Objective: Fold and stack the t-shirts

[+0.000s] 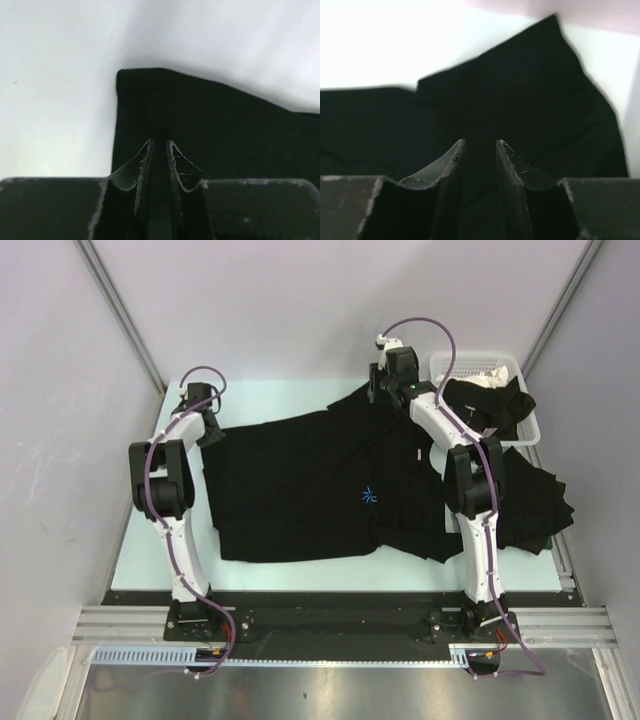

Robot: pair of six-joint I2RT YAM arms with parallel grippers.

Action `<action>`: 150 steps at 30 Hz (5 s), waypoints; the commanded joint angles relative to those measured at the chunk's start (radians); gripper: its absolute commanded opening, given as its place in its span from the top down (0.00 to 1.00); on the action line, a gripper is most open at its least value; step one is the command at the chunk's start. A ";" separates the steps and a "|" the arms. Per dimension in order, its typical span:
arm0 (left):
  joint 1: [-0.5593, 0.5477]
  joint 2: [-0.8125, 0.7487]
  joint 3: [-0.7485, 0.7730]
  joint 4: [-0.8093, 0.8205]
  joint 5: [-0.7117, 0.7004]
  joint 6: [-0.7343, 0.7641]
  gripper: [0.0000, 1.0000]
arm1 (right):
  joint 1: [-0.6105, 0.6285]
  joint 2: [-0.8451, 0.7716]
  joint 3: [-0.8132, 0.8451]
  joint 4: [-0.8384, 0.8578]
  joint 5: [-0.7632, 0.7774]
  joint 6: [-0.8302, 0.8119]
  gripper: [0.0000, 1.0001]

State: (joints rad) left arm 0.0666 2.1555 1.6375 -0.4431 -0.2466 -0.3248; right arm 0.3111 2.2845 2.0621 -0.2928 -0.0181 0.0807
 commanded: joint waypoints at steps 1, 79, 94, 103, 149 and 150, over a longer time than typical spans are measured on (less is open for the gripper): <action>-0.001 0.049 0.085 0.017 0.038 -0.017 0.79 | 0.016 -0.169 -0.065 0.038 -0.028 0.033 0.64; 0.073 -0.256 0.063 -0.170 0.176 -0.011 0.73 | 0.151 -0.533 -0.178 -0.262 0.135 -0.013 0.58; -0.057 -0.946 -0.617 -0.289 0.217 -0.003 0.69 | 0.128 -0.672 -0.259 -0.328 0.101 -0.015 0.55; -0.108 -1.292 -0.902 -0.284 0.248 -0.166 0.66 | 0.123 -0.851 -0.440 -0.330 0.127 -0.002 0.53; -0.108 -0.663 -0.591 -0.175 -0.103 -0.243 0.60 | 0.109 -0.945 -0.471 -0.388 0.093 -0.002 0.50; -0.108 -0.661 -0.588 -0.178 -0.100 -0.244 0.60 | 0.106 -0.945 -0.471 -0.385 0.092 0.001 0.50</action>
State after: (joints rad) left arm -0.0383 1.4895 1.0065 -0.5888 -0.3328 -0.5671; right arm 0.4255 1.3350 1.5875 -0.6918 0.0811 0.0925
